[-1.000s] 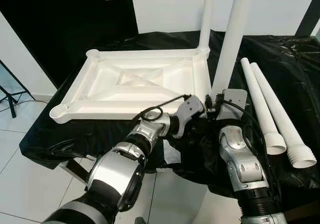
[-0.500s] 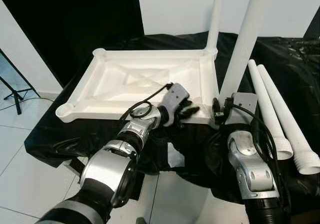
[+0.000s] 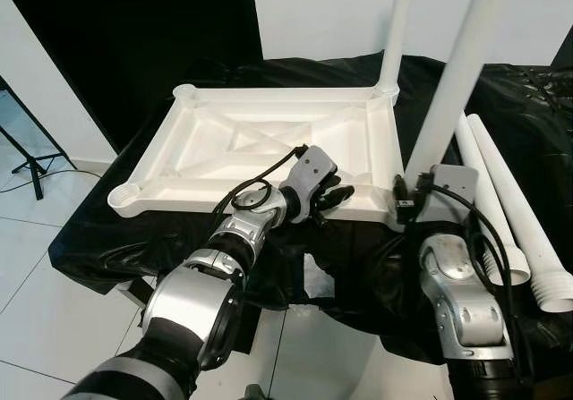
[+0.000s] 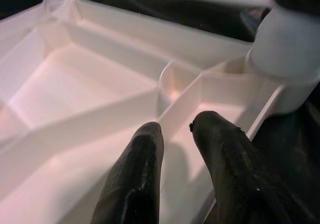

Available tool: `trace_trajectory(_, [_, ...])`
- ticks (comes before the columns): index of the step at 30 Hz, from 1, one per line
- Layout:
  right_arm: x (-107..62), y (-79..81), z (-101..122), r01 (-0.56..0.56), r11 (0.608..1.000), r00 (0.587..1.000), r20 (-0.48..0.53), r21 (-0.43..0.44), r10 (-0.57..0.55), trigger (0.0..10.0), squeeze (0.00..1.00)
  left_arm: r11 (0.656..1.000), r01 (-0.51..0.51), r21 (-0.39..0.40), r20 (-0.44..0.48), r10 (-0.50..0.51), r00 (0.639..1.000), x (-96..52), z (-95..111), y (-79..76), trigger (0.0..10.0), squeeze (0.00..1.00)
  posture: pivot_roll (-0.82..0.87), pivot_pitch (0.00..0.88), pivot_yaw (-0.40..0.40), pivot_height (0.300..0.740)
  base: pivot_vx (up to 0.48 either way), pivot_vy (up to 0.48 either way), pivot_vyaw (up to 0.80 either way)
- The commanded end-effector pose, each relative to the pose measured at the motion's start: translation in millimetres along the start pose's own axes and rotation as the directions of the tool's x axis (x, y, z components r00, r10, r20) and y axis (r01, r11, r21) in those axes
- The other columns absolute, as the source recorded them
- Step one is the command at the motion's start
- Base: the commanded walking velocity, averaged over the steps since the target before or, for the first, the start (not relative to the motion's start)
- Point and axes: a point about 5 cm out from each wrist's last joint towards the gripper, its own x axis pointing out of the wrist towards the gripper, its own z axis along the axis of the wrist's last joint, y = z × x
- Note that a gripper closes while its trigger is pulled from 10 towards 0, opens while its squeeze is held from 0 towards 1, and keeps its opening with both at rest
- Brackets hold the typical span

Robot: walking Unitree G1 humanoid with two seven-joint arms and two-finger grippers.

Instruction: Building children table

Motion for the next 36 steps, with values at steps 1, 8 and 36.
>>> trace_trajectory(1, [-4.8, -18.2, -10, 0.086, 0.996, 0.994, -0.059, -0.021, -0.087, 0.0, 0.0, 0.997, 0.081, -0.003, -0.001, -0.081, 0.997, -2.3, -5, -5.5, 10.0, 0.11, -0.19, 0.0, 0.09, 0.74, 0.0, 0.0, 0.0])
trace_trajectory(8, [-16.2, -24.4, -9, 0.108, 0.994, 0.991, -0.071, -0.021, -0.109, 0.8, 0.0, 0.994, 0.056, -0.098, 0.116, -0.044, 0.992, -6.4, -5, -5.9, 10.0, 0.11, -0.21, 0.0, 0.095, 0.74, 0.0, 0.0, 0.0])
trace_trajectory(36, [-26.6, -25.7, -11, -0.007, 0.993, 0.995, -0.102, -0.118, -0.006, 10.0, 0.0, 0.88, -0.139, -0.454, 0.439, 0.357, 0.824, -60.0, -2, -1.0, 10.0, 0.0, -0.13, 0.0, 0.045, 0.74, 0.0, 0.0, 0.0])
